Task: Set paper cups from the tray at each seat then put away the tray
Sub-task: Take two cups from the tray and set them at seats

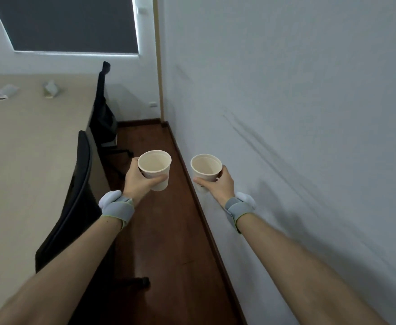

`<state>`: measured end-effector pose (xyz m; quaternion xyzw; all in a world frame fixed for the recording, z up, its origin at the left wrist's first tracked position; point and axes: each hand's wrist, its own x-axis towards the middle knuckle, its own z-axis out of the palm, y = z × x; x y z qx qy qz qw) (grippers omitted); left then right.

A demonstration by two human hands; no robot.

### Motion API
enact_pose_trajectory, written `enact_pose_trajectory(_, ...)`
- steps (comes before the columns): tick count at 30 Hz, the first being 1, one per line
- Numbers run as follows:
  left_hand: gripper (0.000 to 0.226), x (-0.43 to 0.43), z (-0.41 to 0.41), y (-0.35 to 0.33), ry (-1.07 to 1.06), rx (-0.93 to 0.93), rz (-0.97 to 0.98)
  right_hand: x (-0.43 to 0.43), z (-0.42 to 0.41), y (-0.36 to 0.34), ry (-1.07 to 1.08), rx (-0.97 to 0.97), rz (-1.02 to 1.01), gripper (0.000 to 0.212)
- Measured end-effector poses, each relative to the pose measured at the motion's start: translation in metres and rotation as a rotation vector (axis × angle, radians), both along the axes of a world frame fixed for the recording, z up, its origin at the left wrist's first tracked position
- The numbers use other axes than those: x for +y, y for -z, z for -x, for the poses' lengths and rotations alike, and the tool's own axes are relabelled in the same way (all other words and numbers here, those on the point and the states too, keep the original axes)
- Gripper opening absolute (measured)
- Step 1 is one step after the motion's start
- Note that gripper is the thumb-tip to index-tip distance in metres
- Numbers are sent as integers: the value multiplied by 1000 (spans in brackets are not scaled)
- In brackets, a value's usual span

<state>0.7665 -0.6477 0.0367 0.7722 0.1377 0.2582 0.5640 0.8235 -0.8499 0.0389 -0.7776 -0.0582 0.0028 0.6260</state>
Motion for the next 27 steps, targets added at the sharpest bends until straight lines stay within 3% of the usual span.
enact_pose_trajectory(9, 64, 70, -117, -3, -143, 7, -37, 78, -145, 5, -116, -11, -15, 70)
enact_pose_trajectory(20, 64, 210, -272, -31, -228, -3, -70, 227, -326, -11, -233, -45, -28, 77)
enact_pose_trajectory(27, 59, 299, -362, -23, -404, -17, -76, 330, -442, -7, -375, -74, -23, 77)
